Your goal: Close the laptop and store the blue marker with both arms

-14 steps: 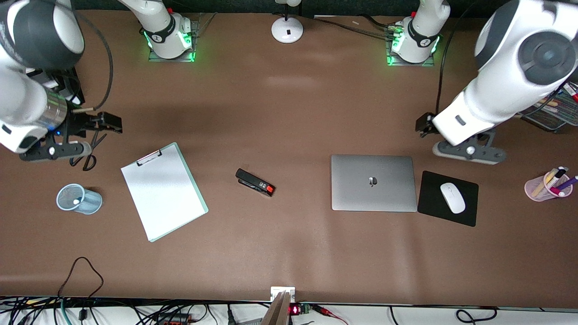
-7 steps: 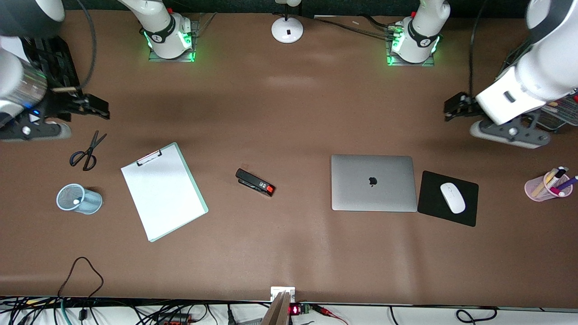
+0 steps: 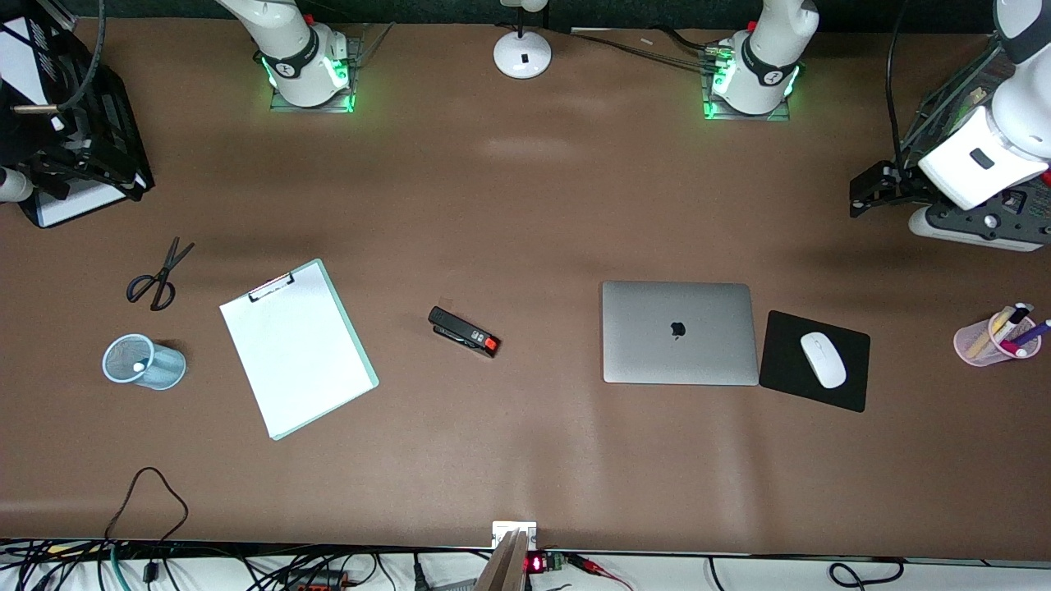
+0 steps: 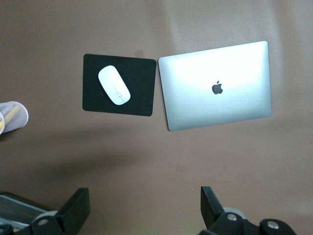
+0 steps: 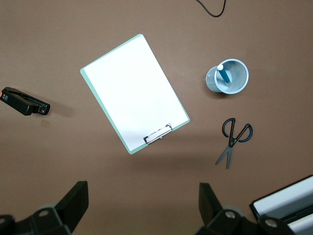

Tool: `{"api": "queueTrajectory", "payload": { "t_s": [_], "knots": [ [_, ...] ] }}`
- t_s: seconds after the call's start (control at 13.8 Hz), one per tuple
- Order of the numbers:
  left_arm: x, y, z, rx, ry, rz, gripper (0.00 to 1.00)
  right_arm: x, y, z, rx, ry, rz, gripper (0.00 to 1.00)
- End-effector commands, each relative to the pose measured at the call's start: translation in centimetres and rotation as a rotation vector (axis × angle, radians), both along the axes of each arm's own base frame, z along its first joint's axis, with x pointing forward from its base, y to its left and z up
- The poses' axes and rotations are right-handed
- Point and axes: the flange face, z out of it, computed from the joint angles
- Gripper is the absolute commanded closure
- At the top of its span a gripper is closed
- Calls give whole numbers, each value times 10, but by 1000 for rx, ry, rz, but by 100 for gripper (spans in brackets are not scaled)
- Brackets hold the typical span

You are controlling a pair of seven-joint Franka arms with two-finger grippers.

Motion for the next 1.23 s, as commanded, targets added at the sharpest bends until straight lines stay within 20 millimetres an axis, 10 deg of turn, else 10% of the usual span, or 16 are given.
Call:
{"api": "queueTrajectory", "payload": {
  "t_s": [0.0, 0.58, 1.16],
  "knots": [
    [-26, 6, 11, -23, -25, -8, 0, -5, -1, -7, -1, -8, 5, 0],
    [-28, 3, 21, -20, -43, -6, 0, 4, 3, 3, 9, -22, 24, 0],
    [-3, 16, -15, -24, 13, -3, 0, 7, 7, -2, -4, -2, 38, 0]
  ]
}}
